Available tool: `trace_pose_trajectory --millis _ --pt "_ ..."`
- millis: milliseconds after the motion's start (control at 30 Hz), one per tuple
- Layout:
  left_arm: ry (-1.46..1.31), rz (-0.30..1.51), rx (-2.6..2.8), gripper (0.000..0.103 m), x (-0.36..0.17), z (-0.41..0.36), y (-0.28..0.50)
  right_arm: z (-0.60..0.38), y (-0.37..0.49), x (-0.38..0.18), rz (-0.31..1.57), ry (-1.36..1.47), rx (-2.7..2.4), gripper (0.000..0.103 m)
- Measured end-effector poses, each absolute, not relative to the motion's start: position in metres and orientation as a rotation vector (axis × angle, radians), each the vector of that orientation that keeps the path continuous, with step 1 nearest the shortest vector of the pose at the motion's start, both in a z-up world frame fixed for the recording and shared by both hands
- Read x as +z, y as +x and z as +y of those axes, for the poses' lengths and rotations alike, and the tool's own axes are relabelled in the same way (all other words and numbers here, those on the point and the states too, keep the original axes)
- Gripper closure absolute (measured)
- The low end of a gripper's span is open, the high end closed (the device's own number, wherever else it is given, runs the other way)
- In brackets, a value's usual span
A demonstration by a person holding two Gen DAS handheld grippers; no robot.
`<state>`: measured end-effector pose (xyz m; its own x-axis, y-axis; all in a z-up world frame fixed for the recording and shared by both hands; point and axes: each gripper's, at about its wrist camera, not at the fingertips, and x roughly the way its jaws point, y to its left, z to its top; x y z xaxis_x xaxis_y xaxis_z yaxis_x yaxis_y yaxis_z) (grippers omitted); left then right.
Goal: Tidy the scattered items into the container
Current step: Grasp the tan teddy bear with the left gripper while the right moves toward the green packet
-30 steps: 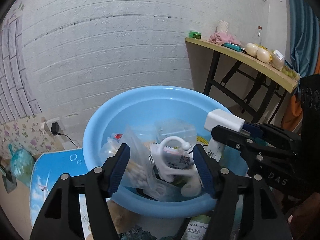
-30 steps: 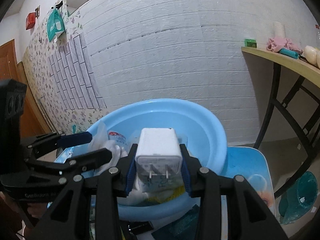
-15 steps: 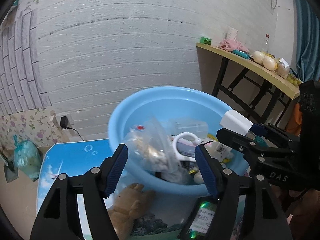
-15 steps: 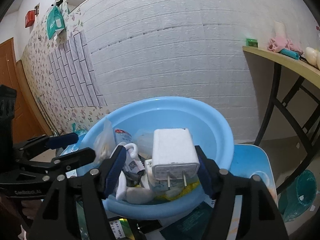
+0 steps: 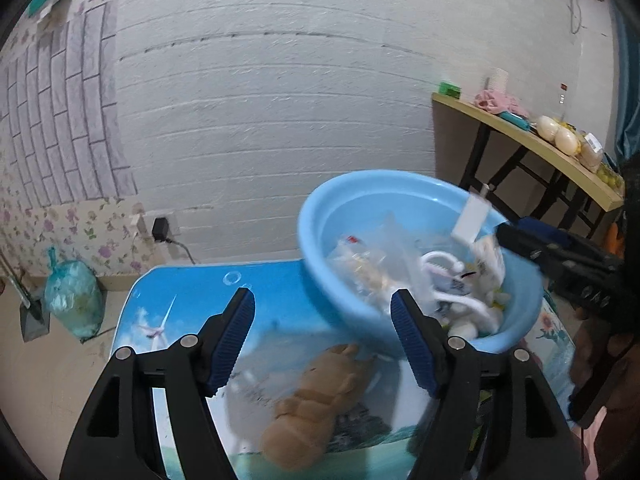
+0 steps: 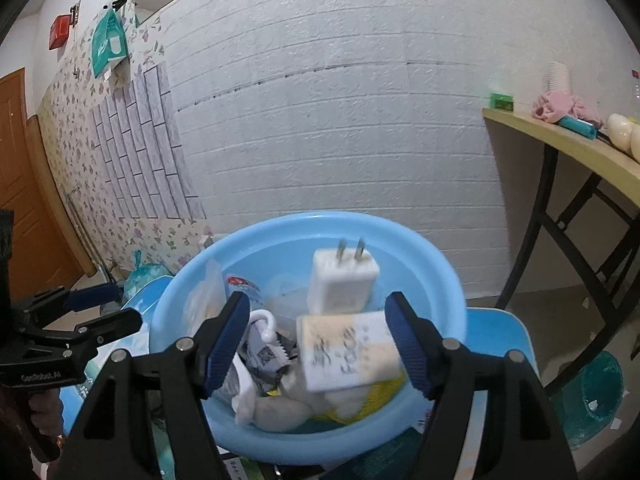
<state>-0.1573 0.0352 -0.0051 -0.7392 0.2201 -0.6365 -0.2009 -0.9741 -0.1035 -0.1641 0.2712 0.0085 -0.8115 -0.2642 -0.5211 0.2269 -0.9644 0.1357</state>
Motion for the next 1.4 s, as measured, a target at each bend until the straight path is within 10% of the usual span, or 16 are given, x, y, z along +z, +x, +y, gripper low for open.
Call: trace_pose_trajectory --millis 1400 --pt "-1.323 0.012 2.611 0.028 -0.100 0.032 -0.140 0.321 -0.113 -0.070 -0.161 1.245 -2.767 0.032"
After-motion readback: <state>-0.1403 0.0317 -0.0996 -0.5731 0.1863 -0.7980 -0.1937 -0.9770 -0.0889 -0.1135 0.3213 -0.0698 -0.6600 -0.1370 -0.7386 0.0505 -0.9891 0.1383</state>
